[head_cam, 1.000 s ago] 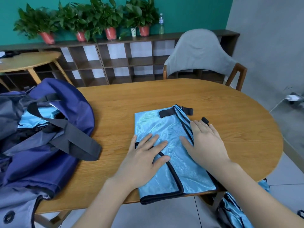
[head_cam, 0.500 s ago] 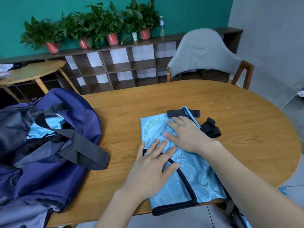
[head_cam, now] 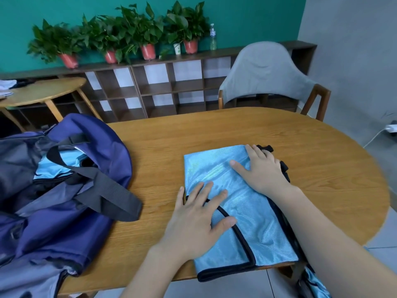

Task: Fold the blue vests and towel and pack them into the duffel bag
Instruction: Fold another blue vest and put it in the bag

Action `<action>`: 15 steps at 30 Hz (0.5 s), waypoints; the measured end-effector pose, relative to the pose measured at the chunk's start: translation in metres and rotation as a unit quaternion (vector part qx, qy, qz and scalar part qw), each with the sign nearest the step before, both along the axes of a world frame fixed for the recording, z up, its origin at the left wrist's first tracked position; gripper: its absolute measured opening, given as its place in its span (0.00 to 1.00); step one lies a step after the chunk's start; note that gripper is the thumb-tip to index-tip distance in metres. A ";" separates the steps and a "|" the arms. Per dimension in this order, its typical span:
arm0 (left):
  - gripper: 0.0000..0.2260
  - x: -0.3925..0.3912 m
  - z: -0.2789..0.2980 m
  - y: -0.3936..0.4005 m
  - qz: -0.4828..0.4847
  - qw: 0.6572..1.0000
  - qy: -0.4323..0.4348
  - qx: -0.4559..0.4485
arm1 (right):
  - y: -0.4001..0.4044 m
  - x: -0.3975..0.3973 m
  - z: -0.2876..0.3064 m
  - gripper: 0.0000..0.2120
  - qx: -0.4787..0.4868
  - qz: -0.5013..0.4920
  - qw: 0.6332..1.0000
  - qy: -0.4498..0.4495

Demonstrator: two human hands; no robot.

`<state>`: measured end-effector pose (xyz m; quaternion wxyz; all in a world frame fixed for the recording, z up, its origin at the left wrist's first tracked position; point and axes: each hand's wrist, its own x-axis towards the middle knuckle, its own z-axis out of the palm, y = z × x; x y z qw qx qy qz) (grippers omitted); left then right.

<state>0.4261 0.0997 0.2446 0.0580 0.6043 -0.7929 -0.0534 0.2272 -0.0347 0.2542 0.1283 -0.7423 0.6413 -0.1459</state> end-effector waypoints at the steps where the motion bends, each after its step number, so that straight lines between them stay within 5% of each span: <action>1: 0.33 0.001 0.000 0.000 0.002 1.000 0.001 0.003 | 0.001 -0.002 0.001 0.42 -0.020 0.001 1.000 -0.017; 10: 0.34 0.014 -0.001 -0.002 -0.008 0.996 0.049 -0.075 | 0.062 -0.033 0.011 0.23 -0.139 0.187 0.967 -0.107; 15: 0.26 0.019 -0.008 0.021 -0.062 0.971 0.203 -0.109 | 0.114 -0.058 0.000 0.16 -0.139 0.301 0.934 -0.133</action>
